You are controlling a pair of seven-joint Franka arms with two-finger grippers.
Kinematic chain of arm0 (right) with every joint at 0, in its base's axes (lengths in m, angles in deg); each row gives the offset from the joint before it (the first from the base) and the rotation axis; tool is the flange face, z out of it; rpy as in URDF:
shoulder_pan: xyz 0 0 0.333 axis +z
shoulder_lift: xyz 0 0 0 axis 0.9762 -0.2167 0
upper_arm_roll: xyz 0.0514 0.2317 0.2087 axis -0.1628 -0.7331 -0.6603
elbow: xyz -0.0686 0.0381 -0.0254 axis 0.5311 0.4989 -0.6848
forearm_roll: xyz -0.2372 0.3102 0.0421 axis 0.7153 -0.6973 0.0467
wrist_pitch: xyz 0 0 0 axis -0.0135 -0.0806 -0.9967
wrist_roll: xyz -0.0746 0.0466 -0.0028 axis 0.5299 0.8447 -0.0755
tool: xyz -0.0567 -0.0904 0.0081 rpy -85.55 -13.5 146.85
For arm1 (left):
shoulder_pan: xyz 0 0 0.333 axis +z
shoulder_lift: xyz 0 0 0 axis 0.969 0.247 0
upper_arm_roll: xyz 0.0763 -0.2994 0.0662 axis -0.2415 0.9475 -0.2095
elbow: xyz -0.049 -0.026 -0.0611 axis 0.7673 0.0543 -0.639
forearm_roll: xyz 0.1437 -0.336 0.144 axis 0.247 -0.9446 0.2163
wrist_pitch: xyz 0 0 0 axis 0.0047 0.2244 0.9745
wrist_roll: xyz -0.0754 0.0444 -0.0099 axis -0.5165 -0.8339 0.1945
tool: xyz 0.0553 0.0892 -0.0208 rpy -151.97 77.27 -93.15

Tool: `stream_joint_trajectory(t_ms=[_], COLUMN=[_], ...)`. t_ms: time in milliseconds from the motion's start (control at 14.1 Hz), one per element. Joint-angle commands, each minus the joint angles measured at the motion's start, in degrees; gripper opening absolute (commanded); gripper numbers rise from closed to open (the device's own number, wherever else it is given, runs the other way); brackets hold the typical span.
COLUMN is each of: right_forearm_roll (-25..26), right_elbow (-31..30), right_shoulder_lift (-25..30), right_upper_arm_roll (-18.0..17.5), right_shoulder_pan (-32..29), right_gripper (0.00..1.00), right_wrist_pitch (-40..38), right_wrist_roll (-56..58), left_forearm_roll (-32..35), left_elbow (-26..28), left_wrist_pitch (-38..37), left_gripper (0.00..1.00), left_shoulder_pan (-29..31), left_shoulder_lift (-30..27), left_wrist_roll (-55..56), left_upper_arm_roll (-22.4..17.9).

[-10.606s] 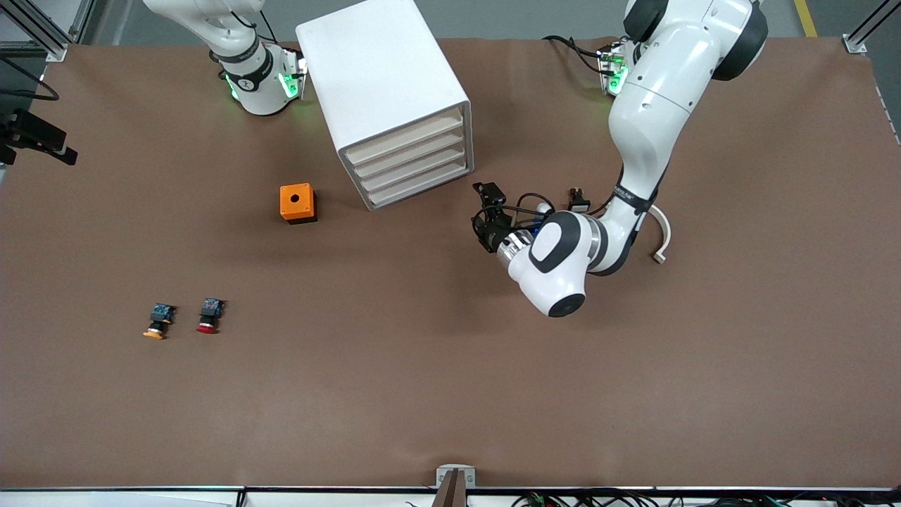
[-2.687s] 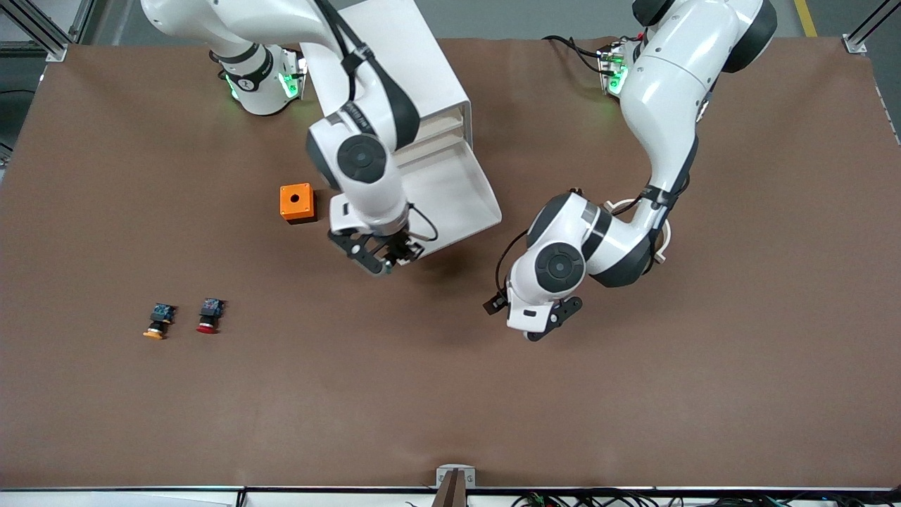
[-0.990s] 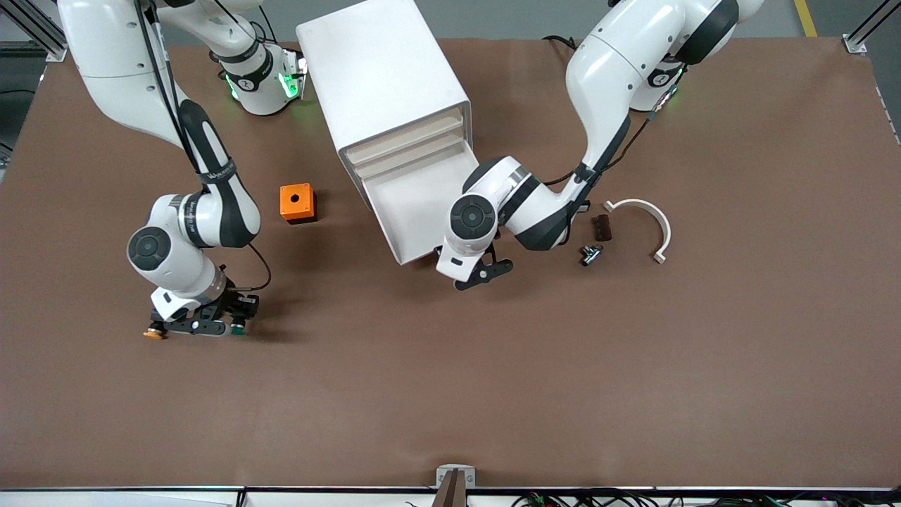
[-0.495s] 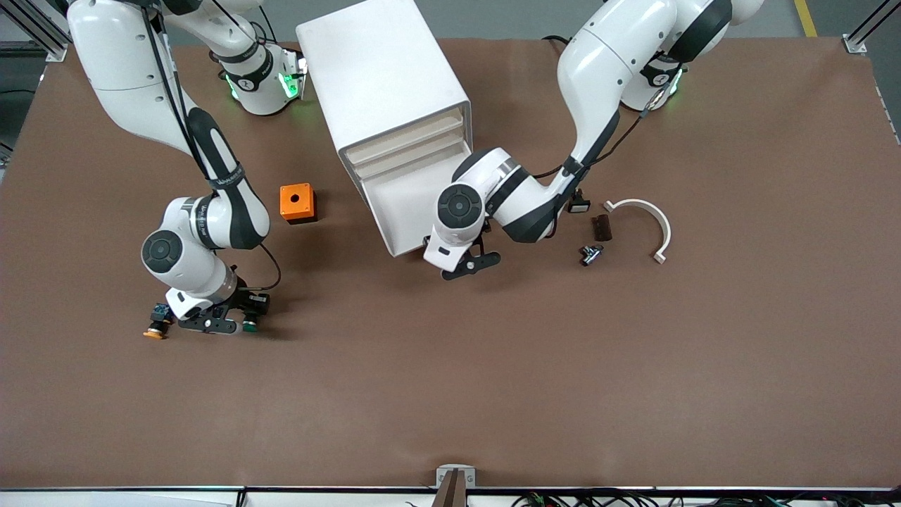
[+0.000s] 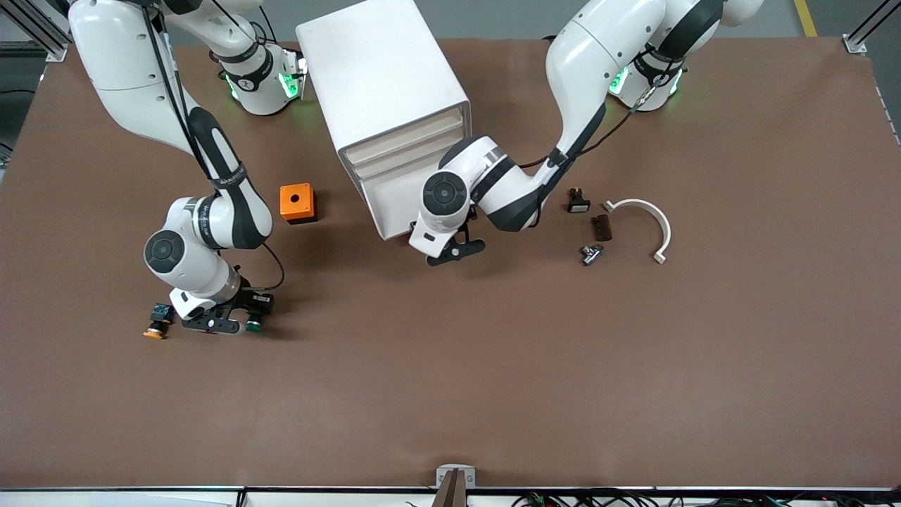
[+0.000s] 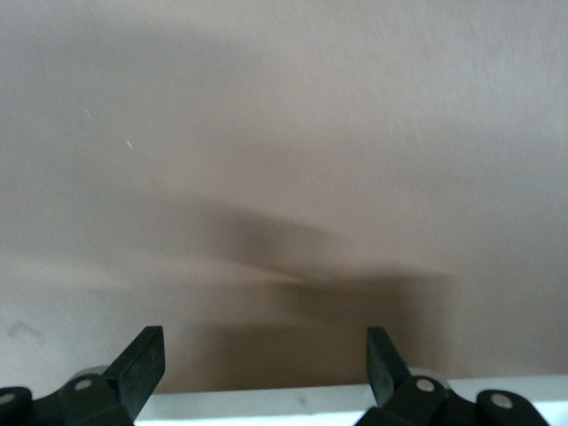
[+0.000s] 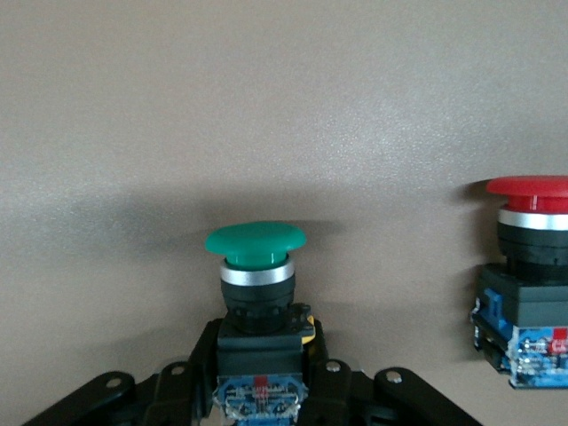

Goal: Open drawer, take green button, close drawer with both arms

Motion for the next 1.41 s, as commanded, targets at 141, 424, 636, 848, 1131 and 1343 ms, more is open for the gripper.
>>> stream_joint_trajectory(t_ms=[141, 424, 636, 848, 1131, 1343], right_forearm_roll=[-1.6, -1.3, -0.8, -0.5, 0.7, 4.7], right_elbow=[0.1, 4.4, 10.8, 12.1, 14.1, 18.9], right_shoulder_lift=[0.2, 0.9, 2.1, 5.2, 12.3, 16.8], right_upper_arm_roll=[-1.4, -1.3, -1.2, 0.1, 1.8, 2.5], right_shoulder_pan=[-0.3, -0.6, -1.0, -2.0, -5.6, -6.0], right_gripper=[0.99, 1.00, 1.00, 1.00, 1.00, 1.00], right_wrist_pitch=[-0.8, -6.6, -18.8, -24.6, -38.3, -52.0], right_wrist_roll=[-3.4, -2.9, -2.5, 3.8, 9.9, 9.1], left_forearm_roll=[-4.1, -8.5, -10.8, -13.3, -13.5, -13.1], left_elbow=[-0.1, -0.1, -0.1, 0.0, -0.1, -0.2], left_wrist_pitch=[0.3, 0.3, 0.3, 0.3, 0.3, 0.3], left_gripper=[1.00, 1.00, 1.00, 1.00, 1.00, 1.00], left_shoulder_pan=[-3.7, -6.2, -6.8, -7.7, -7.7, -6.4], left_shoulder_lift=[0.1, 0.3, 0.3, 0.6, 0.6, -0.1], left_wrist_roll=[-0.6, -0.7, -0.6, -0.6, -0.5, -0.5], left_upper_arm_roll=[-0.2, -0.2, -0.2, -0.2, -0.3, -0.9])
